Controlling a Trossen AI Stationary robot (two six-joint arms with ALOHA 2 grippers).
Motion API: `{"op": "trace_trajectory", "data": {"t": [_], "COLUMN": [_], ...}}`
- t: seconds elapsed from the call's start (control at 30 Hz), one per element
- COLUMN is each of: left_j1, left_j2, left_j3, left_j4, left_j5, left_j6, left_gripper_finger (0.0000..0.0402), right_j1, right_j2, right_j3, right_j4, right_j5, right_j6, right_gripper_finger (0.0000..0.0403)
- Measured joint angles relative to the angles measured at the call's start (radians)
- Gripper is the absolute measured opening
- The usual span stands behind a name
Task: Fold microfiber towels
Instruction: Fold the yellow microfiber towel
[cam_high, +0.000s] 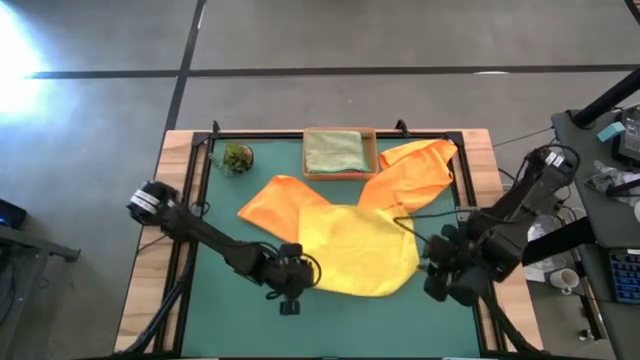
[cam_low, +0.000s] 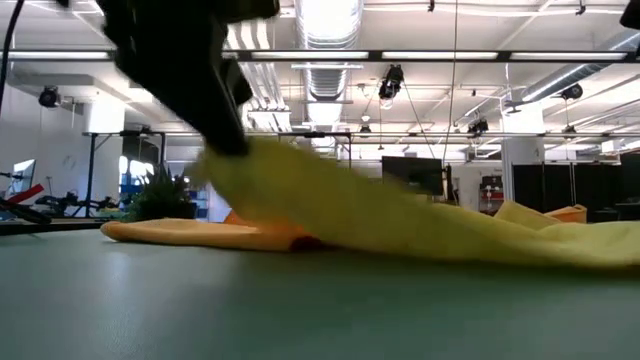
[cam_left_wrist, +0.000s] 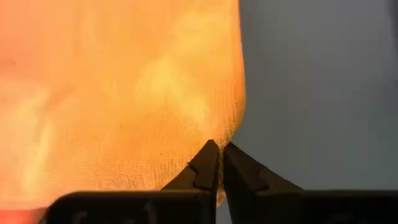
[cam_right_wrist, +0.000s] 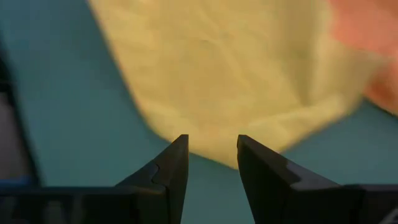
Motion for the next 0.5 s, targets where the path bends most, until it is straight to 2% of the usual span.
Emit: {"op": "trace_trajectory", "data": {"t": [0.13,0.3,0.5], "left_j1": [0.019,0.044,0.068], "left_j2": [-0.065,-0.131,-0.167], "left_j3": [0.003,0.009,0.034], "left_j4": [-0.052,-0.052,-0.044], "left_j5": [0.014,0.014,0.022], "left_j6": [-0.003,-0.006,-0.024], "left_gripper_finger": [0.0001,0.0001,0.0], "right_j1": [0.034,0.022,-0.018], "right_j2": [0.016,0.082,0.197], "right_j3": [-0.054,-0.086,-0.075], "right_j4": [0.23,0.477,0.603], "right_j5": [0.071,0.155,0.157], "right_j6": [-0.165,-0.389,-0.499], "right_gripper_finger": [0.0128,0.0128,0.0146]}}
